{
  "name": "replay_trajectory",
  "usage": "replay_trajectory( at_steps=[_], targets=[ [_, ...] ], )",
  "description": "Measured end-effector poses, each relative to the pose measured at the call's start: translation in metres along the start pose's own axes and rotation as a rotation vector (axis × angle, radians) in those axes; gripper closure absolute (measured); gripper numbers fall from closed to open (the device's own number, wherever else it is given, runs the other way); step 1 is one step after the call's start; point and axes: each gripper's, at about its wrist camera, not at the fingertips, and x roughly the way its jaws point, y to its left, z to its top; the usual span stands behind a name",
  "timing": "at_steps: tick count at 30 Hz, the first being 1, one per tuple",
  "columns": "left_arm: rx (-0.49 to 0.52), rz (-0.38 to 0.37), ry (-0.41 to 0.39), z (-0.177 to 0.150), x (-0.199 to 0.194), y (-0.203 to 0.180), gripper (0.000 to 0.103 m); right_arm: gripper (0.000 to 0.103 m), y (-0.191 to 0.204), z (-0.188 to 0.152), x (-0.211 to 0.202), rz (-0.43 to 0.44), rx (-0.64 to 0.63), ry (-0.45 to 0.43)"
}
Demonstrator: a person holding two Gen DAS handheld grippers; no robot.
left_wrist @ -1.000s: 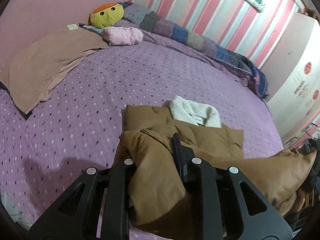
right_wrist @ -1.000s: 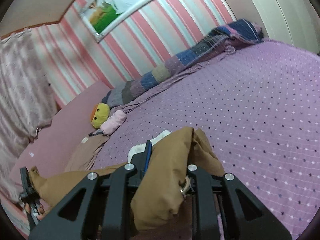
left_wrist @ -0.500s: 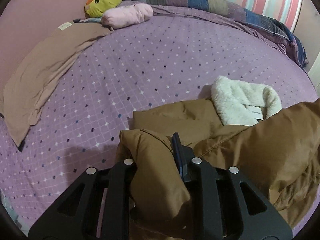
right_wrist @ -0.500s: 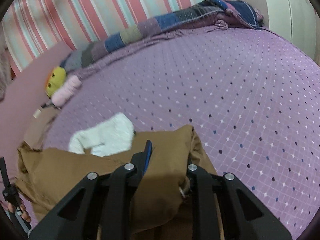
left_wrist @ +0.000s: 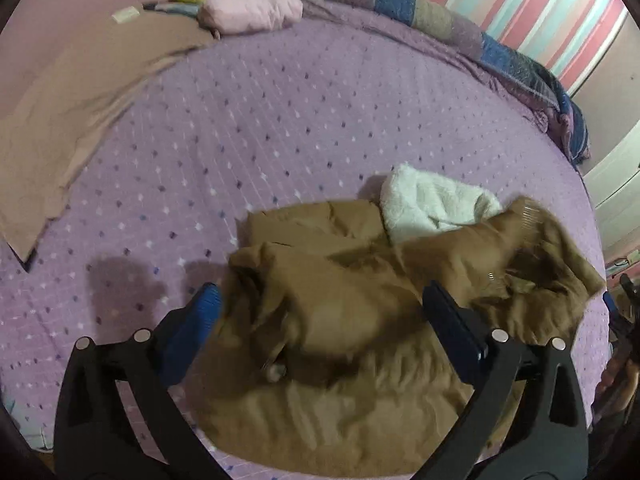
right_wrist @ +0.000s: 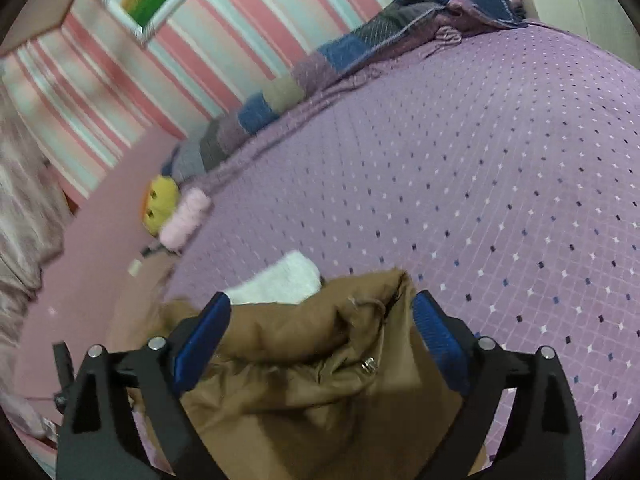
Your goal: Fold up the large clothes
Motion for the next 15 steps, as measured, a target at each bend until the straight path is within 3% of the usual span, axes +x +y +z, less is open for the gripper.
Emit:
replay_trajectory(
  at_steps=[4, 9, 15],
  targets=[
    [0.042, 0.065, -0.045, -0.002, -0.021, 0.009, 0.003, 0.009, 0.001, 0.005, -0.022, -0.075, -0.067, -0.042],
    [0.123, 0.164, -0.145, -0.032, -0.036, 0.03, 0.003, 0.008, 0.003, -0.021, -0.022, -0.219, -0.264, -0.02],
    [0.21, 0.175, -0.115, -0.07, -0.007, 0.043, 0.003, 0.008, -0.008, -0.057, 0.002, -0.301, -0.396, 0.063]
  ],
)
